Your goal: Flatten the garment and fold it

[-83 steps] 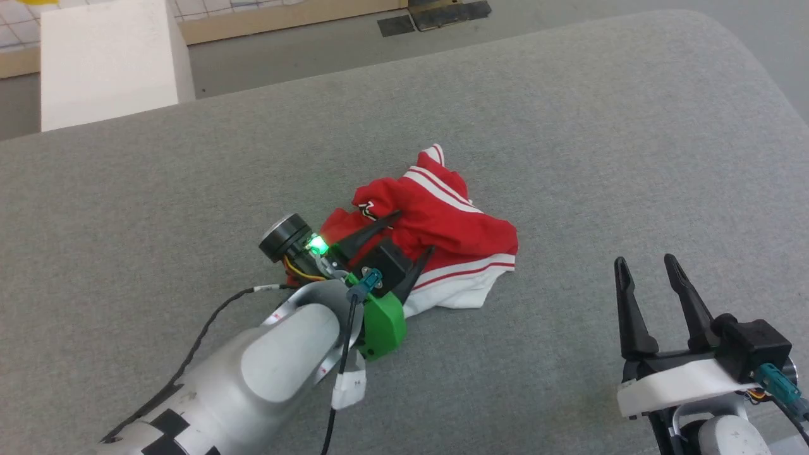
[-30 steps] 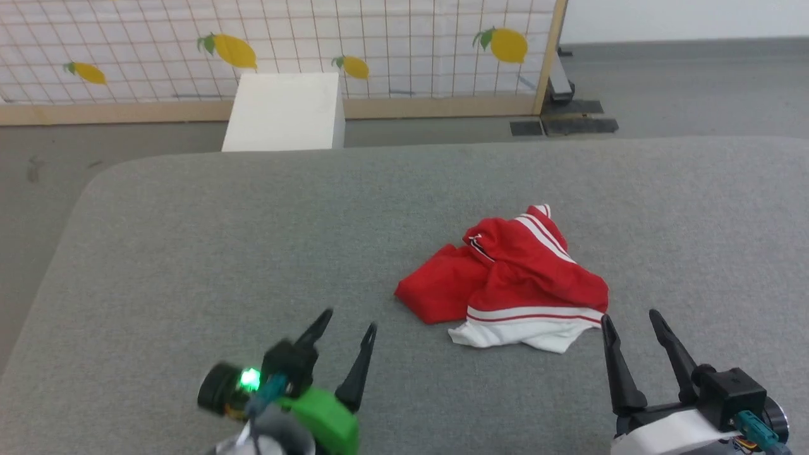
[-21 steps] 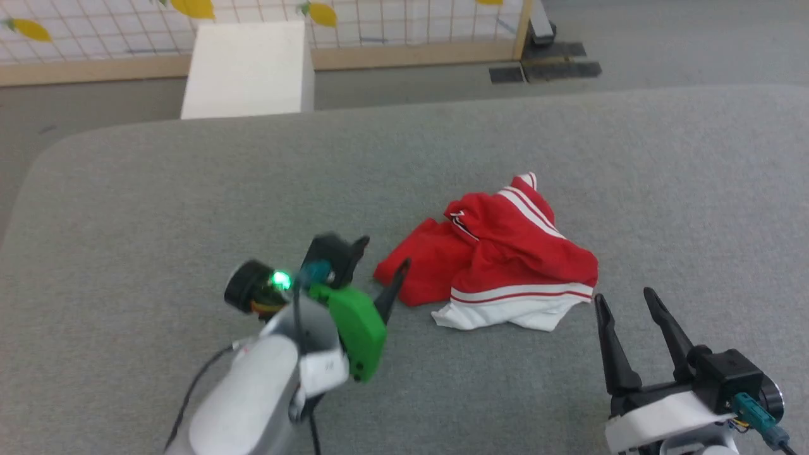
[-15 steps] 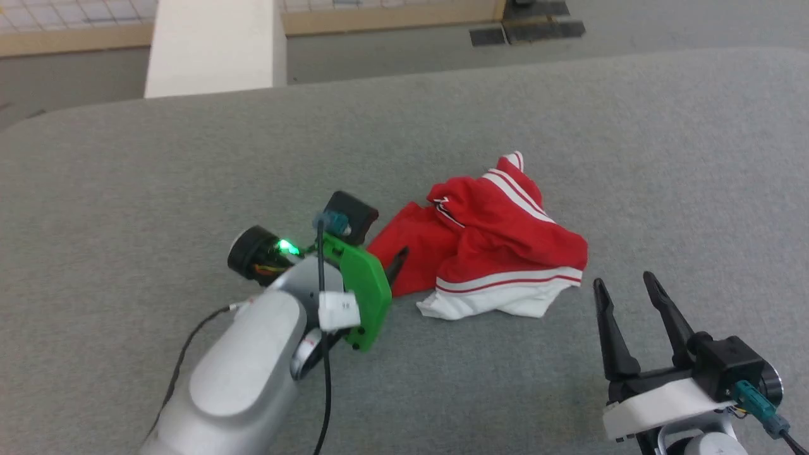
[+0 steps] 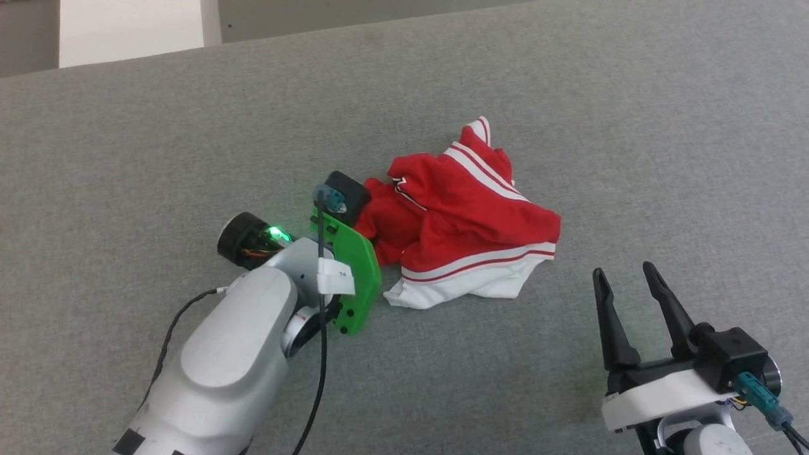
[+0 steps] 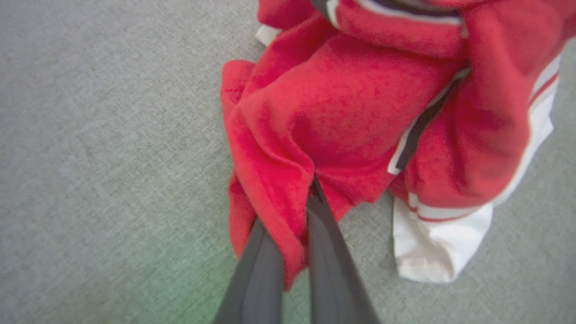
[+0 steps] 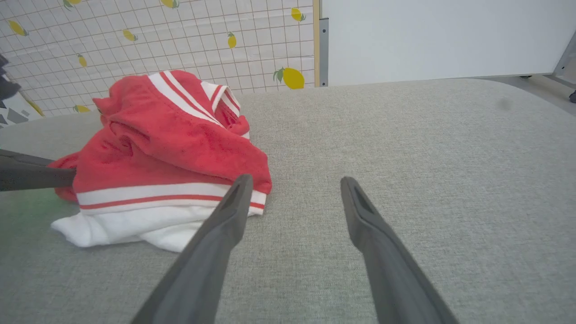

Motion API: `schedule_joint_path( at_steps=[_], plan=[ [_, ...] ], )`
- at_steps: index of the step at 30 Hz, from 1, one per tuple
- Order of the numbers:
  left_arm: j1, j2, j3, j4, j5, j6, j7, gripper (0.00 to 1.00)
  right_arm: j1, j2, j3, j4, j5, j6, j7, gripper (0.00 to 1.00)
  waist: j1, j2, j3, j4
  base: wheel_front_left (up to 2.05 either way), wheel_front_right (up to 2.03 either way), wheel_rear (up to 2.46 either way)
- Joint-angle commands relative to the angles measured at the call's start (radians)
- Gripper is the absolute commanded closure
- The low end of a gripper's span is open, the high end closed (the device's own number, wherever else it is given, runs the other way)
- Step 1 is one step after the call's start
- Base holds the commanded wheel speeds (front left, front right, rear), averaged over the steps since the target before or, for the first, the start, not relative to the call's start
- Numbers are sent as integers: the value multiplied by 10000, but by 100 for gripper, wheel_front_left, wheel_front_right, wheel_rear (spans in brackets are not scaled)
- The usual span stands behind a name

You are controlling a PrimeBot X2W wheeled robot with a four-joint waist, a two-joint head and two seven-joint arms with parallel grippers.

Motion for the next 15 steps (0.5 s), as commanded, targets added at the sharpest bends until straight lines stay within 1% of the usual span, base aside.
schedule_joint_path(
  at_steps=[1, 6, 9, 15],
  plan=[
    [109, 136, 56, 21, -9, 99, -172, 100, -175, 9, 12, 45, 88, -15, -49, 0, -1, 0, -189, 70, 0, 0, 0],
    [213, 573, 507, -240, 43, 423, -972, 100, -121, 9, -6, 145, 66, -15, -49, 0, -1, 0, -769, 277, 0, 0, 0],
    [121, 971, 974, -368, 56, 662, -1547, 100, -79, 9, 27, 186, 40, -15, -49, 0, -1, 0, -1012, 379, 0, 0, 0],
    [40, 1644, 1617, 4, 14, 851, -2375, 100, -115, 9, 73, 235, 53, -15, -49, 0, -1, 0, -1087, 467, 0, 0, 0]
  ],
)
